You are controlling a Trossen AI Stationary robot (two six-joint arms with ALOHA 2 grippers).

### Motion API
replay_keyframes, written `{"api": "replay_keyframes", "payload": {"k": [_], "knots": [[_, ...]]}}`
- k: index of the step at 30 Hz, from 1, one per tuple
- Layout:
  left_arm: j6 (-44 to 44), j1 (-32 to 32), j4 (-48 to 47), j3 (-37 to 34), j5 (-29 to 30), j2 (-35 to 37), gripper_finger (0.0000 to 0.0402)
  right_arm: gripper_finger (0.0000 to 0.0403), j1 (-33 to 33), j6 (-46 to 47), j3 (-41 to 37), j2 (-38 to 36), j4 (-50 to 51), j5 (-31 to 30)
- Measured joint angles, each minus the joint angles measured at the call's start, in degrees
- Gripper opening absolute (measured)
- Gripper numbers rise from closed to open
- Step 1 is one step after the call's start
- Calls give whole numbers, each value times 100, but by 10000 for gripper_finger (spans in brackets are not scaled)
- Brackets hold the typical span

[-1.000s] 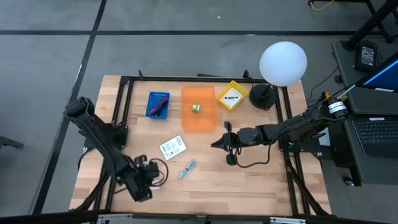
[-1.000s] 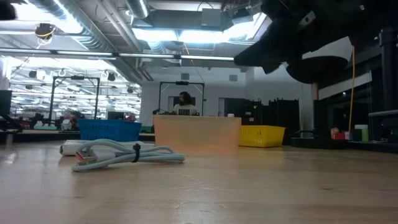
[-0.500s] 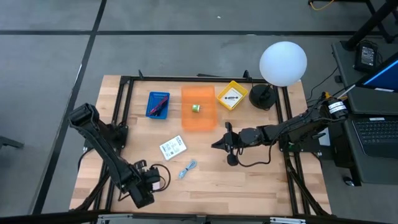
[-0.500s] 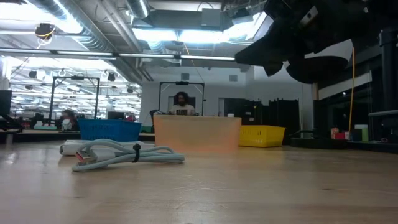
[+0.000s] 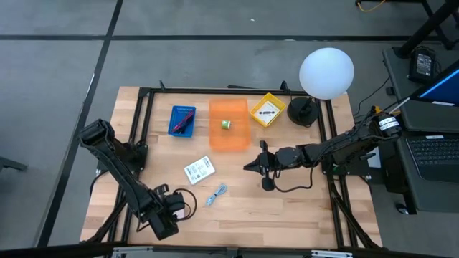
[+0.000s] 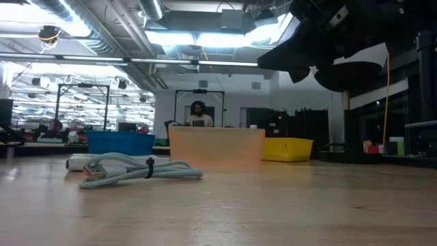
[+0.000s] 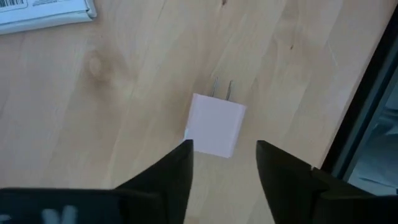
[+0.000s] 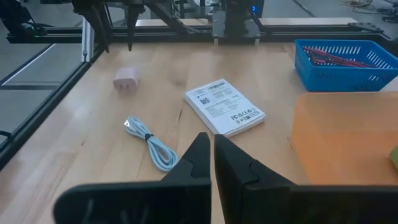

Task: Pick and place items into bin
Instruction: Put the light pink adaptor into the orange bin

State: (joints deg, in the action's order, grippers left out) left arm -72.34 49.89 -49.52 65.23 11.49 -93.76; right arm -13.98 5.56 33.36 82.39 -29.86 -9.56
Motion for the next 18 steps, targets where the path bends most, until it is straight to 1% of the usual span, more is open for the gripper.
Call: {"api": "replay_keyframes", "payload": {"k": [5,9,13,18], "knots": [[104,0,0,0,255,0,212,5,0,0,0,0,1,2],[297,16,11,-13,412,0,237,5,0,0,0,0,1,2],[552,96,19,-13,437,0,248,5,0,0,0,0,1,2],[560,222,37,-13,765,0,249,5,0,0,0,0,1,4]]}}
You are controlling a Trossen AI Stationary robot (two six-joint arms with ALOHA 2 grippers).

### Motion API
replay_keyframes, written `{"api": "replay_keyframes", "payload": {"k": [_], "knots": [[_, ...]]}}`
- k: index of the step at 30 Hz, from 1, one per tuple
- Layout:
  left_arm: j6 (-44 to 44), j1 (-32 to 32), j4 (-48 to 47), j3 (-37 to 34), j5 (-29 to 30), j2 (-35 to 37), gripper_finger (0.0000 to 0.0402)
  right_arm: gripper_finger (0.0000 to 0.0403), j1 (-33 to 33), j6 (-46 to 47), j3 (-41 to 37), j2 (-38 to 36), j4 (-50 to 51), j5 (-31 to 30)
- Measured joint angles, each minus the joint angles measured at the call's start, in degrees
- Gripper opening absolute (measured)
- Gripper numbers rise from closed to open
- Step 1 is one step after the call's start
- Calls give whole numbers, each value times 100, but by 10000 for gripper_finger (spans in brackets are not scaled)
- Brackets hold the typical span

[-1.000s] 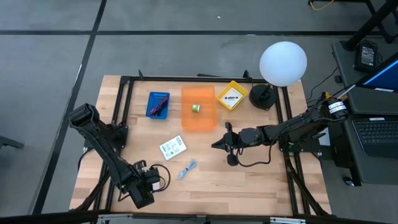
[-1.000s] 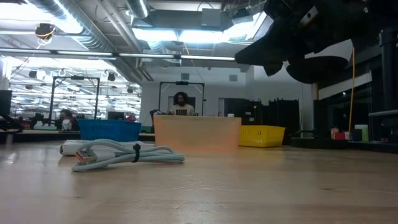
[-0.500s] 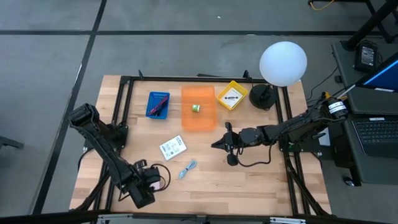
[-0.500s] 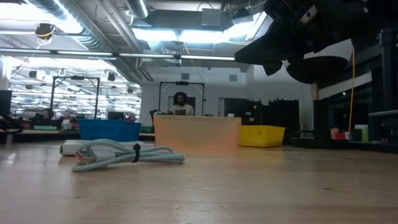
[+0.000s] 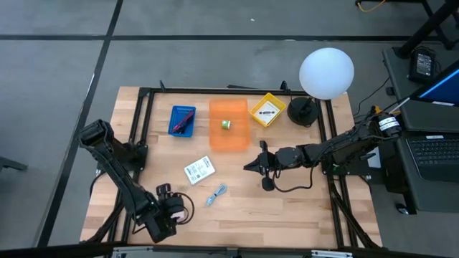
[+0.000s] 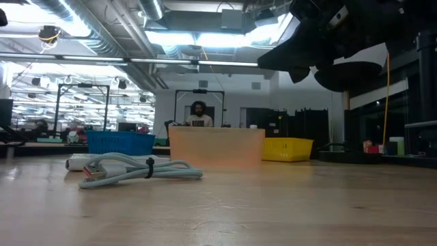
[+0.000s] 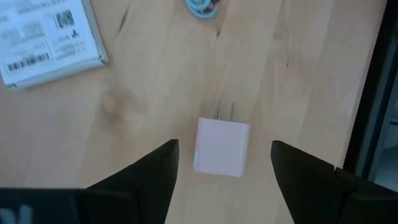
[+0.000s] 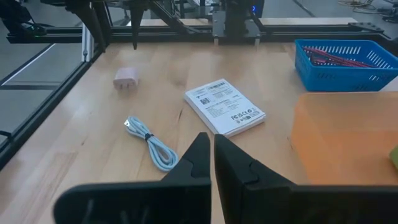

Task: Pick and place items into bin
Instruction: Put the light pink adaptor into the orange bin

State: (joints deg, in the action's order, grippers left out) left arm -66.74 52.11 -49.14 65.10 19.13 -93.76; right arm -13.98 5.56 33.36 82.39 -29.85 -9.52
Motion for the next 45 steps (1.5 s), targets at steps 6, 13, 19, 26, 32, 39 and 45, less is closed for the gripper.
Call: {"api": "replay_keyframes", "payload": {"k": [6,13,19,26,32,39,45], "knots": [[-2,149,10,-2,379,-37,249,5,0,0,0,0,2,0],[53,183,44,-7,253,-576,249,5,0,-17,0,0,2,0],[155,83,400,-7,-322,-1003,249,5,0,-7,0,0,0,0],[152,51,492,-5,-379,-1326,249,5,0,-3,1,0,-29,0],[149,51,492,-4,-361,-1340,249,5,0,-2,2,0,-37,0],[418,56,498,-4,-252,-1344,249,5,1,-2,2,0,-37,0],[885,27,553,-4,-238,-1344,249,5,0,-2,2,0,-37,0]]}}
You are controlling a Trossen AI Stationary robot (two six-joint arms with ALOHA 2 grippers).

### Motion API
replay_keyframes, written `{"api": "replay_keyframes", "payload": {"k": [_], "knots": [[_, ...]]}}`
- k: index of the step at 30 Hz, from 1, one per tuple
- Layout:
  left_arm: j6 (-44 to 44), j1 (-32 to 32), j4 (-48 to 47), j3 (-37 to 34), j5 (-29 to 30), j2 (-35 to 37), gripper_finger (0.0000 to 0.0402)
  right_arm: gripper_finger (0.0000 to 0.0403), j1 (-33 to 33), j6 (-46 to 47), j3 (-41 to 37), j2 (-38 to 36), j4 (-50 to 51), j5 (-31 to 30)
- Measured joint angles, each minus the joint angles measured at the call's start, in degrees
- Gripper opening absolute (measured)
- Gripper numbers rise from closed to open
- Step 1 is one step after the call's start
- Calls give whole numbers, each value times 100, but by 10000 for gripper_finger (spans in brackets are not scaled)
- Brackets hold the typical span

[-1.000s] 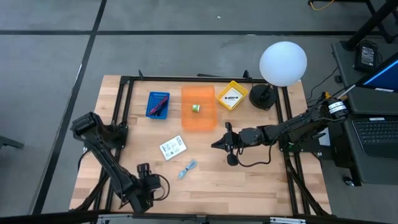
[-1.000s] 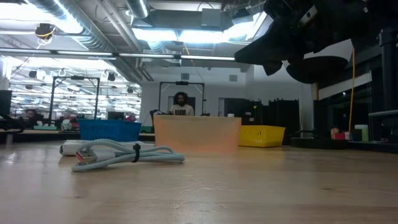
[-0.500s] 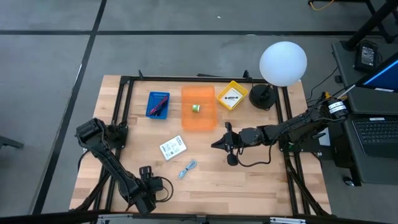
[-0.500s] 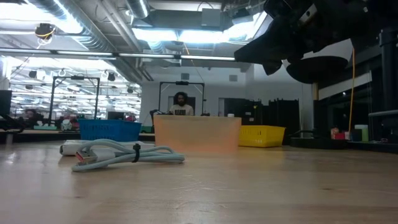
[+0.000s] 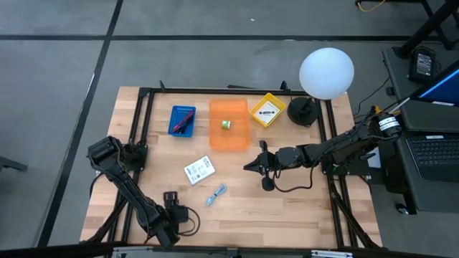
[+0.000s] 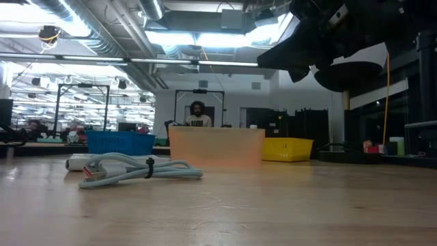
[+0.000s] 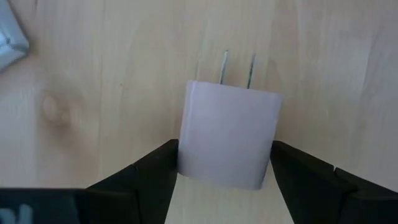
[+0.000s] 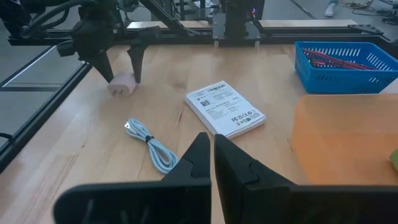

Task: Pick and place items into bin
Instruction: Put the light pink adaptor into the orange bin

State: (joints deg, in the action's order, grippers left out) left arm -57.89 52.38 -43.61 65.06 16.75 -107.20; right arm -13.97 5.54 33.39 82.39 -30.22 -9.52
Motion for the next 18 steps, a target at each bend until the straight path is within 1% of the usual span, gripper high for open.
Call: {"api": "replay_keyframes", "payload": {"k": [3,9,11,16,18], "knots": [[227,-2,28,0,22,0,248,5,2,0,0,0,1,0],[239,-4,43,0,23,0,245,5,0,0,1,0,2,0],[323,-4,59,0,22,-2,235,5,1,0,1,0,2,0],[504,-7,79,0,25,-2,194,5,1,-2,2,0,2,0],[511,-8,79,0,28,-2,191,5,2,-3,2,0,2,0]]}}
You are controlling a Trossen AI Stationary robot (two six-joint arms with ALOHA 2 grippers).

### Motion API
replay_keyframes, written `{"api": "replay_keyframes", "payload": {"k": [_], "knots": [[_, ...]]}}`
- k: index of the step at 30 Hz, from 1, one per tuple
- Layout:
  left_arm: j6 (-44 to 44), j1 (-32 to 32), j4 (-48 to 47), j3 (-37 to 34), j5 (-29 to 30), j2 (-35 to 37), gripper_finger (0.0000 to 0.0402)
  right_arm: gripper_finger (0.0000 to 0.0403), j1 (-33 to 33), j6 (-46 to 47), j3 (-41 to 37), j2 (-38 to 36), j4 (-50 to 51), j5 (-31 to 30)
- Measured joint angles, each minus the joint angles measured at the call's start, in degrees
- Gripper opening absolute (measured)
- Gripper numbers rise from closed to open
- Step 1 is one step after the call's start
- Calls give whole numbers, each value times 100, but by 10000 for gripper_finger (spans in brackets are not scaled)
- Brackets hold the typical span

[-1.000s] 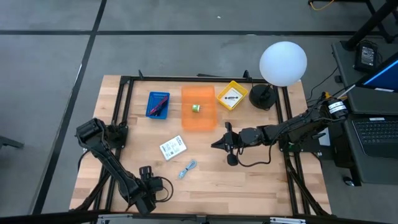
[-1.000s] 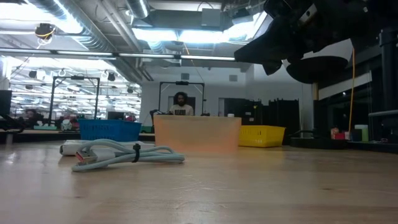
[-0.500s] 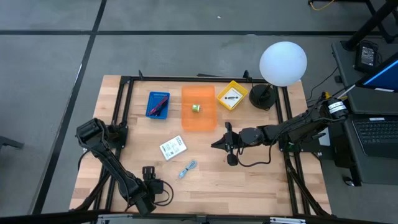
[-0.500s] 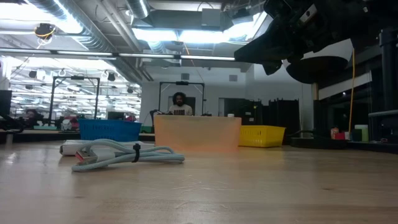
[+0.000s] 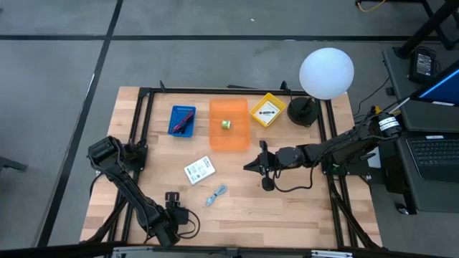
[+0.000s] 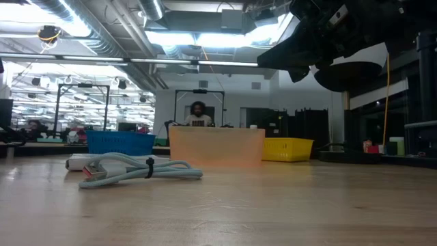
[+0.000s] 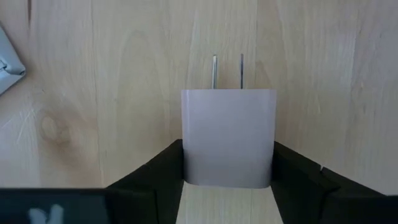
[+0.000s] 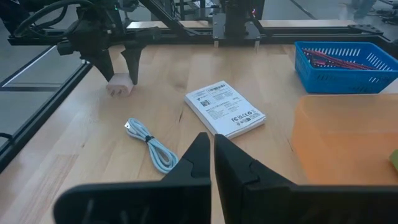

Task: Pick and place items into bin
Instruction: Put the light pink adaptor into the orange bin

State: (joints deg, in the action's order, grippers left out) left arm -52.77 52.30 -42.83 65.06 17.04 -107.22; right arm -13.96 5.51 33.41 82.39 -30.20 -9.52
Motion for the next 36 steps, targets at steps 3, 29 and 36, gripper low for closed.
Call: {"api": "replay_keyframes", "payload": {"k": [3,29,36], "knots": [[-34,-1,-2,0,0,0,191,5,0,-2,0,0,0,0],[-195,-5,-1089,92,931,1408,191,5,0,-16,0,0,2,0],[-16,-5,-1586,92,1708,2106,191,5,2,-22,0,0,2,0]]}}
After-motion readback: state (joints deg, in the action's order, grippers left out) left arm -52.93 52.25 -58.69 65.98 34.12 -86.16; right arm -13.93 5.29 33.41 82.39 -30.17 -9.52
